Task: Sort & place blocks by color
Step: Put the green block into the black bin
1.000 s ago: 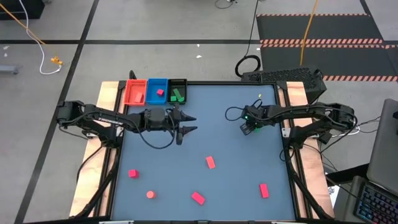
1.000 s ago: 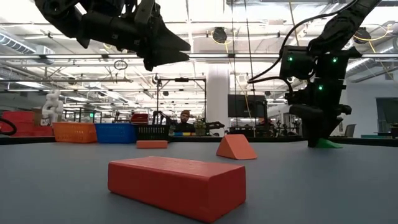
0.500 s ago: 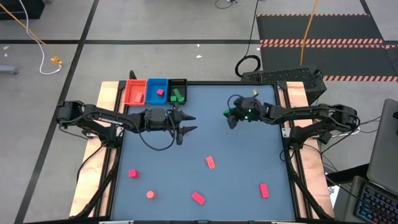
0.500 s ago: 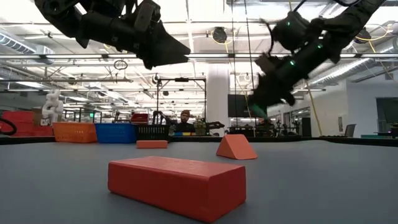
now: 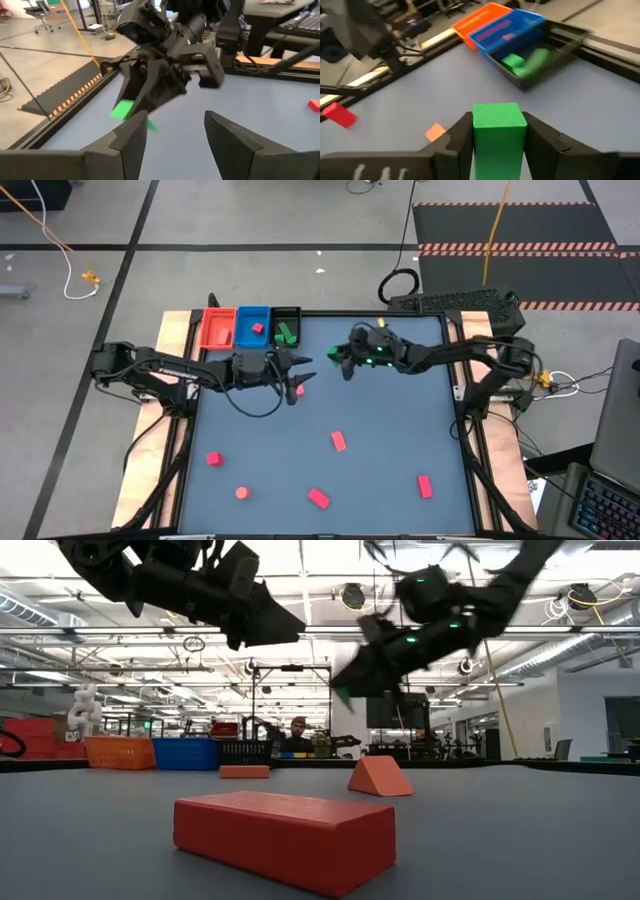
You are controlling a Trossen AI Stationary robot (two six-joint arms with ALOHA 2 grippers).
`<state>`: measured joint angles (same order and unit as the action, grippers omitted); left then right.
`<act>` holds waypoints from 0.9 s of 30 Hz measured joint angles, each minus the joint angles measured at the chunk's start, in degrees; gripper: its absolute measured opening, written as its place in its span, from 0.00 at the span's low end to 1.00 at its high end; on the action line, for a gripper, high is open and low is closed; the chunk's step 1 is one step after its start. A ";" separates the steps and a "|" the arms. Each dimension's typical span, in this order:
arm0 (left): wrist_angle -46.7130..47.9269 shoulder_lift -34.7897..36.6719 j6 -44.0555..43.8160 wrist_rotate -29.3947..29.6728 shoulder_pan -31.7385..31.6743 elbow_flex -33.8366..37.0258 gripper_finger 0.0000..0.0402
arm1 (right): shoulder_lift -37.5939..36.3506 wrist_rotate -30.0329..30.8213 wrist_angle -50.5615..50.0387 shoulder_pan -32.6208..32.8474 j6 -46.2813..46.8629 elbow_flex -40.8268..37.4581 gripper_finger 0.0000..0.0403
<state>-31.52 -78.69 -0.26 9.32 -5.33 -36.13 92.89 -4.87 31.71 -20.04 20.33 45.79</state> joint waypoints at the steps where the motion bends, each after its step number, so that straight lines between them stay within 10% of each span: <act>1: 0.12 0.34 -0.05 0.03 -0.27 -0.01 0.50 | 1.49 -1.31 -0.02 -0.17 -0.28 2.31 0.31; 12: 10.62 8.43 -3.25 -0.13 -1.15 -0.07 0.50 | 17.36 -7.94 -12.37 -2.61 -8.00 28.96 0.31; 27: 20.13 16.04 -6.89 -0.23 3.23 -0.03 0.50 | 31.69 -14.94 -13.13 -9.19 -4.54 44.53 0.31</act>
<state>-11.39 -62.65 -7.15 9.08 -2.10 -36.16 124.59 -19.81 18.58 -29.23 15.79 90.31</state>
